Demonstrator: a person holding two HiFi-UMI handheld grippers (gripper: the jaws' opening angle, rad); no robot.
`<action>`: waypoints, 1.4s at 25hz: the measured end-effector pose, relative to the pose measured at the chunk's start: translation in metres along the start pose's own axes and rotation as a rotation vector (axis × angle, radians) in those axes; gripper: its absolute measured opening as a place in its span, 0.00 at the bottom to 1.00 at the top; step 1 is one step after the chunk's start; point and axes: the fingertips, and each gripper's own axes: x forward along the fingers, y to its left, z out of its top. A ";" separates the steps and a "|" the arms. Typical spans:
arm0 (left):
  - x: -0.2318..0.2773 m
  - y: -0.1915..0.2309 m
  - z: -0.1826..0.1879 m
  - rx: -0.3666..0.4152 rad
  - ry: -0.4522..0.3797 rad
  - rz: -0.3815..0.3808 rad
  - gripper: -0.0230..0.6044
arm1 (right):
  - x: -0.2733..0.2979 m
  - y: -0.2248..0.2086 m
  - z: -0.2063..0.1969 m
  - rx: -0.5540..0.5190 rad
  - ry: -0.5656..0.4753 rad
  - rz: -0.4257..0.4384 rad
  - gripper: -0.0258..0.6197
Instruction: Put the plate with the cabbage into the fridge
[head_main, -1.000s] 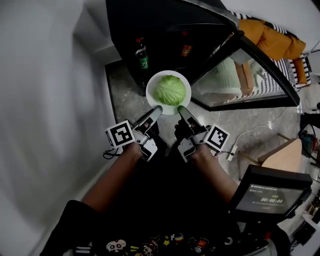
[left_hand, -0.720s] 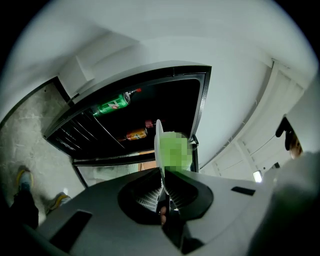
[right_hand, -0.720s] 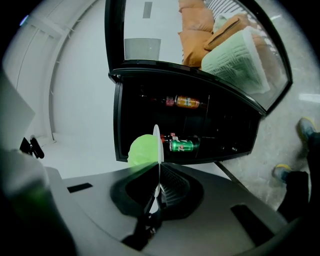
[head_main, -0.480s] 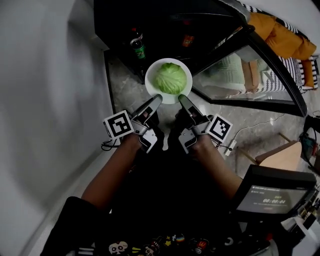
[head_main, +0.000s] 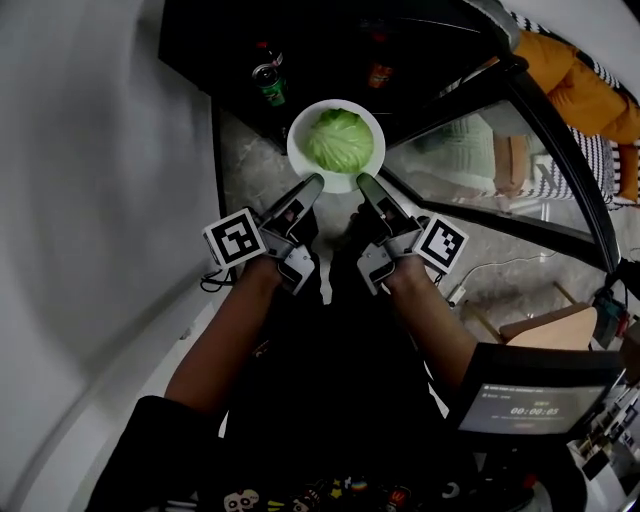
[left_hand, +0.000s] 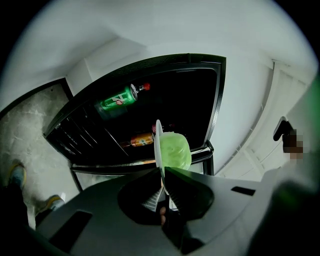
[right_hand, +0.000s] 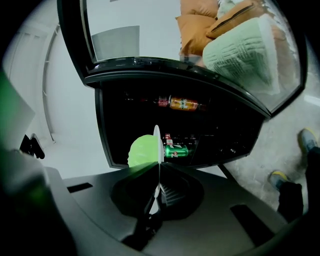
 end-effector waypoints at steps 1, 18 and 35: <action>0.000 -0.003 0.001 -0.024 -0.004 0.003 0.07 | 0.000 0.002 0.000 0.005 0.000 -0.009 0.06; 0.001 -0.017 0.000 -0.068 -0.027 -0.005 0.07 | -0.001 0.012 -0.002 0.017 -0.033 -0.002 0.06; 0.001 -0.014 0.000 -0.049 -0.037 0.005 0.07 | -0.003 0.010 0.002 -0.014 -0.030 -0.017 0.06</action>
